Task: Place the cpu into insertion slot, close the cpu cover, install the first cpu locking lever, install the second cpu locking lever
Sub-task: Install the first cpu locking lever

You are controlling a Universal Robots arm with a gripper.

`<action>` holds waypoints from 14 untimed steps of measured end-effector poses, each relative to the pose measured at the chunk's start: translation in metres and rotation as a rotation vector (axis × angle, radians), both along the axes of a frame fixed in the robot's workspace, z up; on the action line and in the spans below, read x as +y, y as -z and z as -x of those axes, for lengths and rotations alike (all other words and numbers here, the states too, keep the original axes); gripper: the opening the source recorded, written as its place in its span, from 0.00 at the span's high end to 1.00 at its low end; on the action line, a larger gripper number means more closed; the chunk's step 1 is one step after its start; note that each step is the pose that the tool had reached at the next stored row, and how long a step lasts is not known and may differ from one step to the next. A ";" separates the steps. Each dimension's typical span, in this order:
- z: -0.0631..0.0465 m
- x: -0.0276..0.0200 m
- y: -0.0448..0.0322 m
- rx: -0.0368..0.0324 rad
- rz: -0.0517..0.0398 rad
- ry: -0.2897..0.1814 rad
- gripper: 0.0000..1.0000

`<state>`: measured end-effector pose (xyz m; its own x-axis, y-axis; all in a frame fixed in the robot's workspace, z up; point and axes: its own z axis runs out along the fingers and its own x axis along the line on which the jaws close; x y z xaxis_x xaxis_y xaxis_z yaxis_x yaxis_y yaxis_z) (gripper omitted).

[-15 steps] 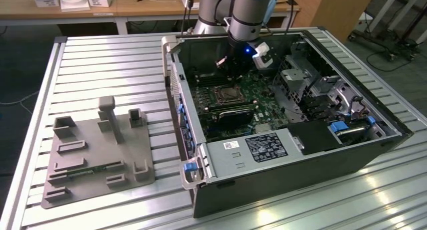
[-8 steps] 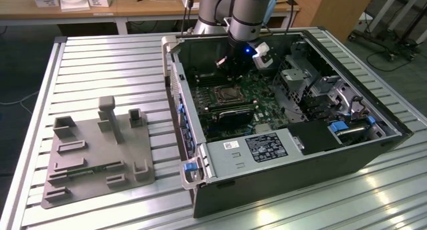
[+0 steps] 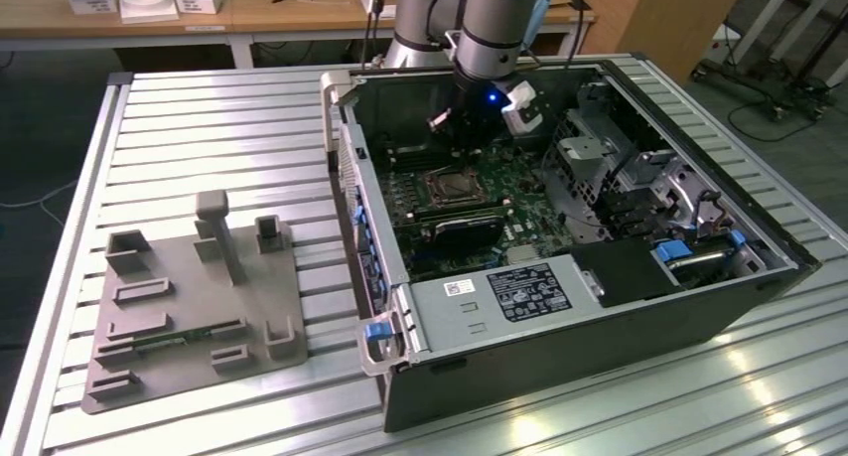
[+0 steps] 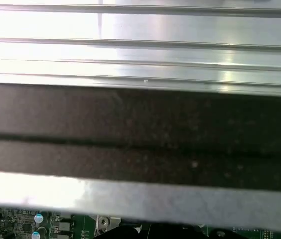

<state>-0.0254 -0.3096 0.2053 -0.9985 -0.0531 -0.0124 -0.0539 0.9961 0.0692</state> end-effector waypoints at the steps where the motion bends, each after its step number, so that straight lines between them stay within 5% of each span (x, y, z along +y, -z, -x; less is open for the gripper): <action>1: 0.000 0.0000 0.0000 -0.0001 -0.0009 0.000 0.90; 14: 0.017 0.0000 0.0000 0.0000 -0.0047 0.000 0.90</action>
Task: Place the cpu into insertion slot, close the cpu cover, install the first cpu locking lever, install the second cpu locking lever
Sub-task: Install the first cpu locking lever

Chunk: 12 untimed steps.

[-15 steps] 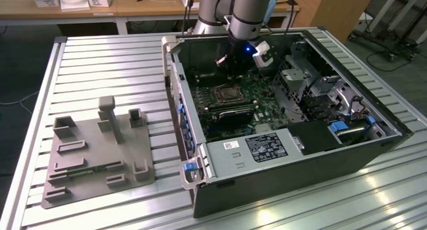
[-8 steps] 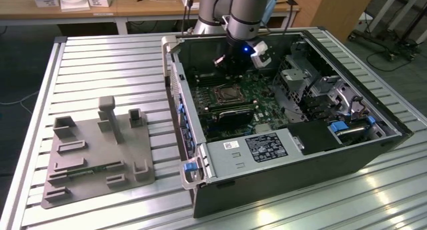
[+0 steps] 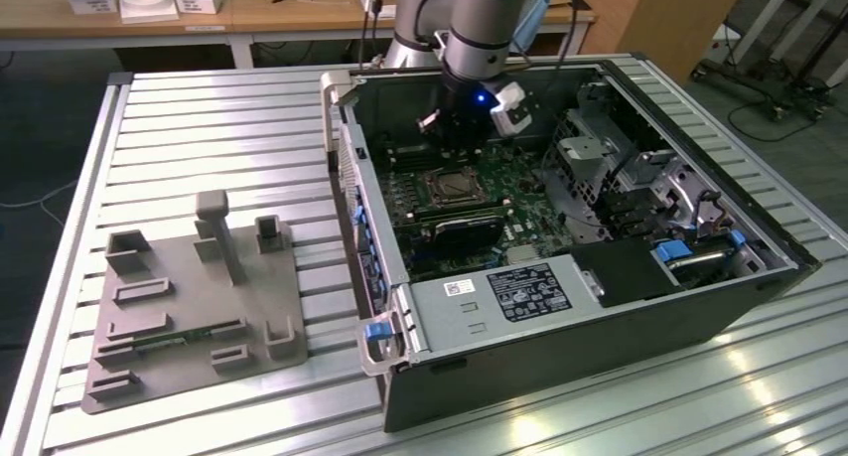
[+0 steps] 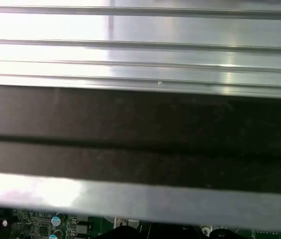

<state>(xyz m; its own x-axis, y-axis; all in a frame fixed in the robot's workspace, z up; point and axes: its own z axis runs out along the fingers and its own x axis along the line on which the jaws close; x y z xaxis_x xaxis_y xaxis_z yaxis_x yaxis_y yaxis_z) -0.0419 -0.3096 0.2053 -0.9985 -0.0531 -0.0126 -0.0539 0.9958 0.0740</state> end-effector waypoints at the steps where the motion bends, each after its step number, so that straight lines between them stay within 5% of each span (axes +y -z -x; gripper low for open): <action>1: 0.001 0.0000 0.0000 0.0000 -0.0004 0.000 0.90; 12: 0.013 0.0000 -0.0003 -0.0007 -0.0024 0.000 0.90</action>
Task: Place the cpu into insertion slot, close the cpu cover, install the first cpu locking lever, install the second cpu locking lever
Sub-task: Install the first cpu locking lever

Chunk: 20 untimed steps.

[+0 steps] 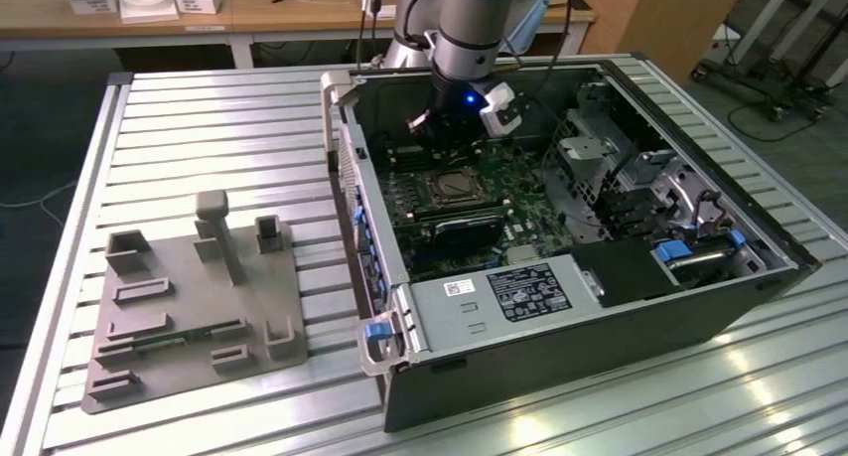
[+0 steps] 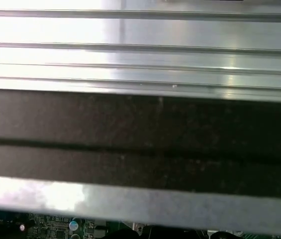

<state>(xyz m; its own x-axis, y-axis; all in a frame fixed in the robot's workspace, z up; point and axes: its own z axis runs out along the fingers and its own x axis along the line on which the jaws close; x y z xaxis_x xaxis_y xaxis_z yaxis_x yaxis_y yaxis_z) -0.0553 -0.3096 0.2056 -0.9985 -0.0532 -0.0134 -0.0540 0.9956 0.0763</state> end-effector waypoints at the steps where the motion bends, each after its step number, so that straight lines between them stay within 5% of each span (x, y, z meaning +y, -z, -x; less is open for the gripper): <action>1: 0.000 -0.0001 -0.0005 0.0000 0.0000 0.000 0.90; 20: 0.000 0.0007 -0.0127 -0.0004 -0.0058 0.000 0.90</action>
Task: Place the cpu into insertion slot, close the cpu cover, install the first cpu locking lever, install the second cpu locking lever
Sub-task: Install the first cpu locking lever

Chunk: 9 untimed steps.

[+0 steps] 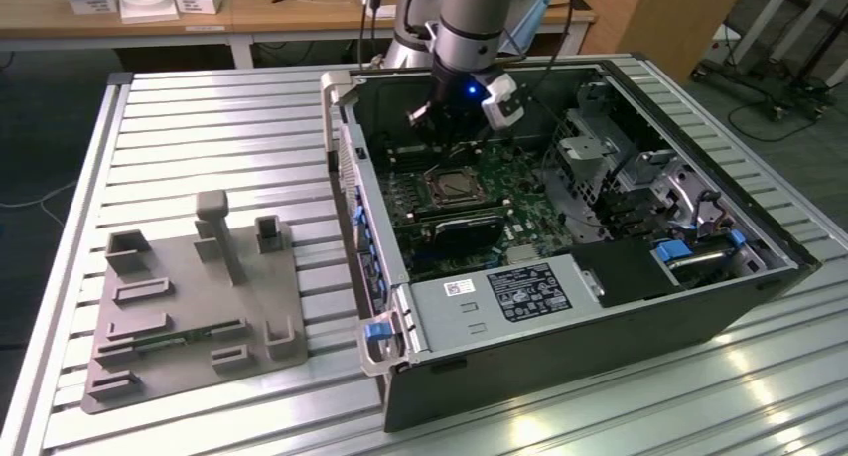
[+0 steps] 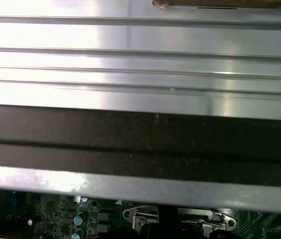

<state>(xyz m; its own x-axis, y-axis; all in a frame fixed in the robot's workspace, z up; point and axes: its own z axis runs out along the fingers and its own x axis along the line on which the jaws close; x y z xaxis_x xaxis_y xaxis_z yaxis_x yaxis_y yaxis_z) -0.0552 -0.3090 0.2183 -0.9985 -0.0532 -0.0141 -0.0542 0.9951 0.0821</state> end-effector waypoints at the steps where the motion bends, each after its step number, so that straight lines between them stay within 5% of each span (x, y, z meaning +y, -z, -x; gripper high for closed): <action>1: 0.000 0.0001 -0.0008 0.0000 0.0000 0.000 0.90; 9: 0.000 0.0013 -0.0051 -0.0003 -0.0004 0.000 0.90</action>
<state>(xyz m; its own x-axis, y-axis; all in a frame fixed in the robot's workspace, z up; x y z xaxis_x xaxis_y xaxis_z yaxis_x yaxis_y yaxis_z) -0.0553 -0.3077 0.2233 -0.9985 -0.0530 -0.0145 -0.0540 0.9951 0.0825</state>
